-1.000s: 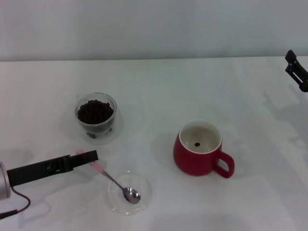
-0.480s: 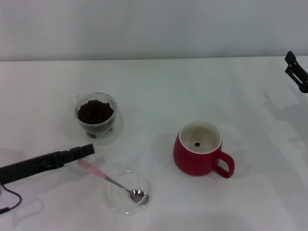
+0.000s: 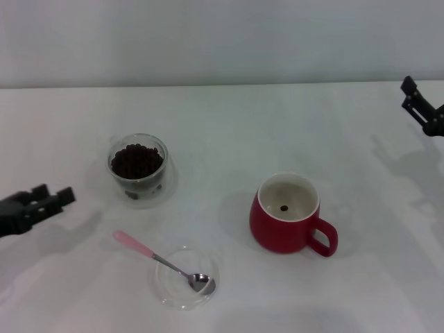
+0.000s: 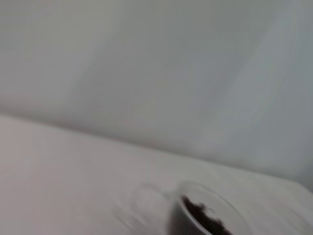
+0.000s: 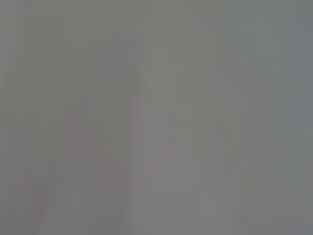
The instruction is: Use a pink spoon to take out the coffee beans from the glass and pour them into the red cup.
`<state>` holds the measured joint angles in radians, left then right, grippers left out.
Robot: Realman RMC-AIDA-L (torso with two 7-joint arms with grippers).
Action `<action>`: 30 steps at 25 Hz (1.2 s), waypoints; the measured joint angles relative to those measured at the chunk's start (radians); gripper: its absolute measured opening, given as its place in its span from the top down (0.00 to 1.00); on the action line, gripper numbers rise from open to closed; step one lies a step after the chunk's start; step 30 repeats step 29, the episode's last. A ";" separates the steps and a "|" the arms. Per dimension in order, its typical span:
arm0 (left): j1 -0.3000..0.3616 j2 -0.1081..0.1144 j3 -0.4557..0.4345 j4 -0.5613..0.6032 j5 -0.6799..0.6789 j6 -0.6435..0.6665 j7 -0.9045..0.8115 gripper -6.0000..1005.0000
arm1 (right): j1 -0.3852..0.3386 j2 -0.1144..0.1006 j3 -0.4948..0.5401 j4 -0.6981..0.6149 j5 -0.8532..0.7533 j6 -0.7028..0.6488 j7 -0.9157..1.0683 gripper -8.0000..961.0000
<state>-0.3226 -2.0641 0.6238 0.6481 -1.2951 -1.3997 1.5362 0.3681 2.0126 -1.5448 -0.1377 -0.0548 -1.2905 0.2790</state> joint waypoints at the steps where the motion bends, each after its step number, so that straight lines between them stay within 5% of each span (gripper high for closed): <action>1: 0.005 -0.004 -0.033 -0.002 -0.004 0.004 0.049 0.23 | 0.001 0.000 -0.013 -0.001 0.000 0.000 -0.002 0.09; 7: 0.017 -0.012 -0.199 -0.126 -0.144 0.037 0.405 0.23 | 0.002 0.000 -0.040 -0.005 0.005 -0.020 -0.010 0.09; 15: 0.040 -0.011 -0.245 -0.264 -0.467 0.114 0.799 0.24 | -0.005 0.000 -0.041 0.002 0.007 -0.116 -0.003 0.09; 30: 0.021 -0.013 -0.247 -0.331 -0.778 0.183 1.081 0.24 | -0.013 0.003 -0.050 0.031 0.009 -0.115 0.003 0.09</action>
